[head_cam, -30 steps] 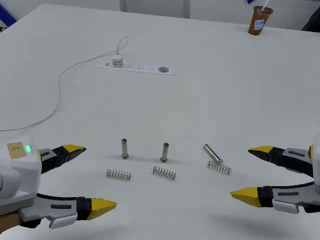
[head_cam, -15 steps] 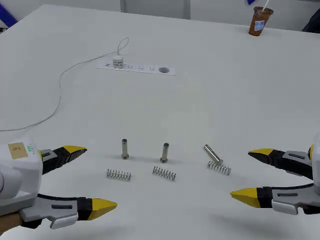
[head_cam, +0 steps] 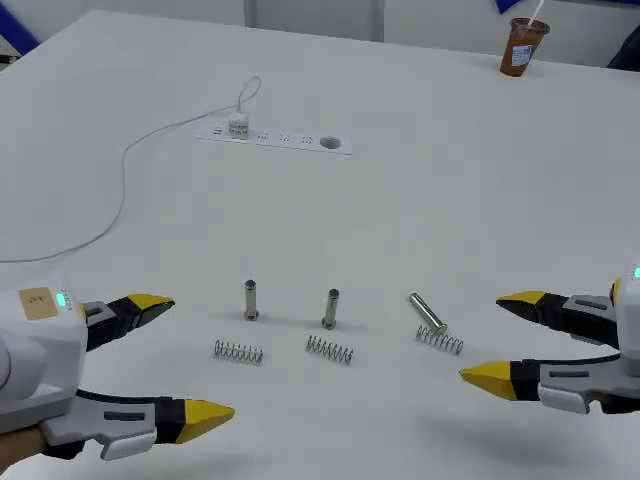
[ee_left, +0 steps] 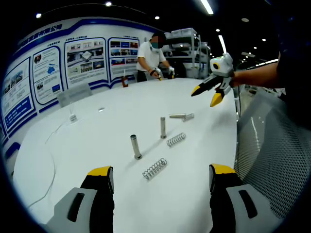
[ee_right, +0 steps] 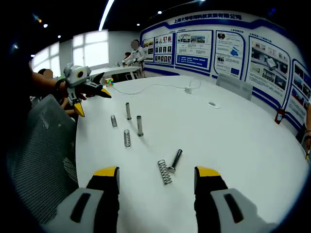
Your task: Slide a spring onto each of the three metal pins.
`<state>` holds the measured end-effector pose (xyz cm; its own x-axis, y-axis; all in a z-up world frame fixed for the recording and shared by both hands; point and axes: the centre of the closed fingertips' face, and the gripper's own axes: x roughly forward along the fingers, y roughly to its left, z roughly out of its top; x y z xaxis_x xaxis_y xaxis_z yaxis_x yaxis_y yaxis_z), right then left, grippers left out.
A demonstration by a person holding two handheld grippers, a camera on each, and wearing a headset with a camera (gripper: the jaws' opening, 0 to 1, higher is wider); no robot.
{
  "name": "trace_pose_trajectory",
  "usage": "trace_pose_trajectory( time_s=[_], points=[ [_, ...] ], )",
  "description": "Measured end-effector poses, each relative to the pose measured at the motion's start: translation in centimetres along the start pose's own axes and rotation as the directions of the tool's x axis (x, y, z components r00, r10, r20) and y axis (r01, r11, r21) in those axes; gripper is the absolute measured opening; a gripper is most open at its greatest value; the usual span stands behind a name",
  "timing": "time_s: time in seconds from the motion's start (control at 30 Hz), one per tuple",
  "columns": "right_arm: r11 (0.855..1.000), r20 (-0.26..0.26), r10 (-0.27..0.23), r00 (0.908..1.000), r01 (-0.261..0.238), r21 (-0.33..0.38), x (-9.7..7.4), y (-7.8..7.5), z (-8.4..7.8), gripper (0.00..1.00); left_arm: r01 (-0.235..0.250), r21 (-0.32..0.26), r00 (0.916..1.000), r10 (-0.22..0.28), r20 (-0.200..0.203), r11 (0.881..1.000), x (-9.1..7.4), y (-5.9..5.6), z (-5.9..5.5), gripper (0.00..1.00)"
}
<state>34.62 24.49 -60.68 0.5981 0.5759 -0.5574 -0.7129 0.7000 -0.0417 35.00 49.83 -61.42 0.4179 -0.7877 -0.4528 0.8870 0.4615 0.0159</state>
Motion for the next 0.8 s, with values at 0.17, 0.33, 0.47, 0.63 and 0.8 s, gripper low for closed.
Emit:
trace_pose_trajectory(
  time_s=[0.17, 0.33, 0.47, 0.63, 0.8],
  points=[
    [1.000, -0.010, -0.019, 0.9998, 0.019, 0.000, 0.4, -0.8, 0.8, 0.60, 0.001, 0.002, 1.0000, -0.001, -0.003, 1.000, 0.0, 0.0, 0.1, 0.82],
    [0.999, -0.019, -0.038, 0.9991, 0.039, 0.008, 1.3, -1.8, 1.5, 0.56, 0.005, 0.003, 1.0000, -0.005, -0.004, 1.000, 0.2, -0.2, 0.1, 0.82],
    [0.998, -0.051, -0.052, 0.9973, 0.054, 0.041, 2.2, -2.7, 1.8, 0.52, 0.008, 0.003, 0.9999, -0.008, -0.009, 1.000, 0.3, -0.3, 0.0, 0.82],
    [0.996, -0.082, -0.068, 0.9943, 0.073, 0.059, 3.5, -3.6, 2.3, 0.46, 0.008, 0.000, 0.9999, -0.008, -0.011, 1.000, 0.4, -0.2, -0.1, 0.82],
    [0.994, -0.154, -0.085, 0.9844, 0.094, 0.050, 4.9, -4.3, 1.9, 0.39, 0.007, -0.003, 0.9999, -0.007, -0.012, 1.000, 0.4, -0.2, -0.2, 0.82]
  ],
)
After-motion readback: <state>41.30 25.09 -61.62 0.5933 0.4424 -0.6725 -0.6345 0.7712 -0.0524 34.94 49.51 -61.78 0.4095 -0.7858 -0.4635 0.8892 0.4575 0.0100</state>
